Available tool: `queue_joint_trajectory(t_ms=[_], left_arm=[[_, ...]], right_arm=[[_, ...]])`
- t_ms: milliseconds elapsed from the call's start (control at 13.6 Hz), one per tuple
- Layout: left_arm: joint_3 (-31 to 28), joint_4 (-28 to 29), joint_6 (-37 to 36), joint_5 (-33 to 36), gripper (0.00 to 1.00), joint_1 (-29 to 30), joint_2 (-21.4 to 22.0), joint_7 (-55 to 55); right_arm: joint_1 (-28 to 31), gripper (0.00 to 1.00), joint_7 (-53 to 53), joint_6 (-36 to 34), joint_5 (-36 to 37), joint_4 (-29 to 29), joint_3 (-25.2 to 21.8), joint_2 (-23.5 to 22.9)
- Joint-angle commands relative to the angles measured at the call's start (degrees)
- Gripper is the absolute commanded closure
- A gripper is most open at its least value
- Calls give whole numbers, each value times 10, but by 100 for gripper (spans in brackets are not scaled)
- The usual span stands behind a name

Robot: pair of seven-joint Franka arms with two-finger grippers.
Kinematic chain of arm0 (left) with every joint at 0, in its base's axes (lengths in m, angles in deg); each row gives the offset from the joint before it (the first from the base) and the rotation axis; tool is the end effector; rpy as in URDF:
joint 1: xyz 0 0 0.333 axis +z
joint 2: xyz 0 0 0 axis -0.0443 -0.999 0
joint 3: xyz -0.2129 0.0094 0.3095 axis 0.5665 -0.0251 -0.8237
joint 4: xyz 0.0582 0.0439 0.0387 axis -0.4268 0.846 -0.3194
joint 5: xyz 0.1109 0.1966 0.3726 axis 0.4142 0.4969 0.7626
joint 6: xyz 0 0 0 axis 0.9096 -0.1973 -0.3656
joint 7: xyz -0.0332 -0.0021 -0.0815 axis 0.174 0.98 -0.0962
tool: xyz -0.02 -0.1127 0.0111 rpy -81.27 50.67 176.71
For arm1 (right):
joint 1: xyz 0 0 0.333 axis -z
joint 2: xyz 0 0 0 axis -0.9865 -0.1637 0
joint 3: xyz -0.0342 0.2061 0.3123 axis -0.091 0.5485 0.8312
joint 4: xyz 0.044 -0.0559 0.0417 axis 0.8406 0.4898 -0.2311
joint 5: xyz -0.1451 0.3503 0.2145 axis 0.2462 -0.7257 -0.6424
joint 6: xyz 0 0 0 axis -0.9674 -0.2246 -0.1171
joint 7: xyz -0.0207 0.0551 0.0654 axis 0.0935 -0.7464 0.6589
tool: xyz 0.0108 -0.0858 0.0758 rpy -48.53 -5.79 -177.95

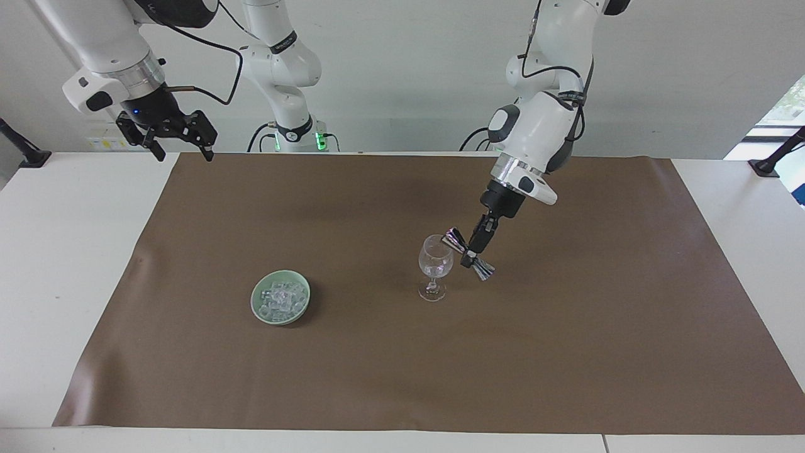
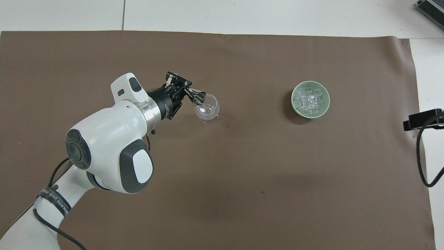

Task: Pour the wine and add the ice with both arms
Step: 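Hold the silver cup tilted over the glass with the left gripper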

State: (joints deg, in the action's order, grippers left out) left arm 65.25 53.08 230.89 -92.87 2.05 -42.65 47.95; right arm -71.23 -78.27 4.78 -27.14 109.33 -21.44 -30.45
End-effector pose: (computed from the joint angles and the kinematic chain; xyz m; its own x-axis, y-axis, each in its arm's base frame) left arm 0.5866 -0.3054 0.4793 0.5195 0.8354 -0.1795 0.6674 -0.2656 0.6957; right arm 0.5670 -0.0590 0.6875 0.9992 -0.0219 -0.0338 -0.0223 -0.9997 -0.0137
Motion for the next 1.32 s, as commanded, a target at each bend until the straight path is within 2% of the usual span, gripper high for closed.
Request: queue_joint_trajectory(t_ms=[0, 1250], left_arm=[[-4, 7, 7, 22, 100, 1, 10, 2], [-5, 0, 5, 48, 100, 2, 6, 2]], right_arm=[[2, 0, -4, 2, -8, -3, 1, -2], [2, 0, -4, 2, -8, -3, 1, -2]])
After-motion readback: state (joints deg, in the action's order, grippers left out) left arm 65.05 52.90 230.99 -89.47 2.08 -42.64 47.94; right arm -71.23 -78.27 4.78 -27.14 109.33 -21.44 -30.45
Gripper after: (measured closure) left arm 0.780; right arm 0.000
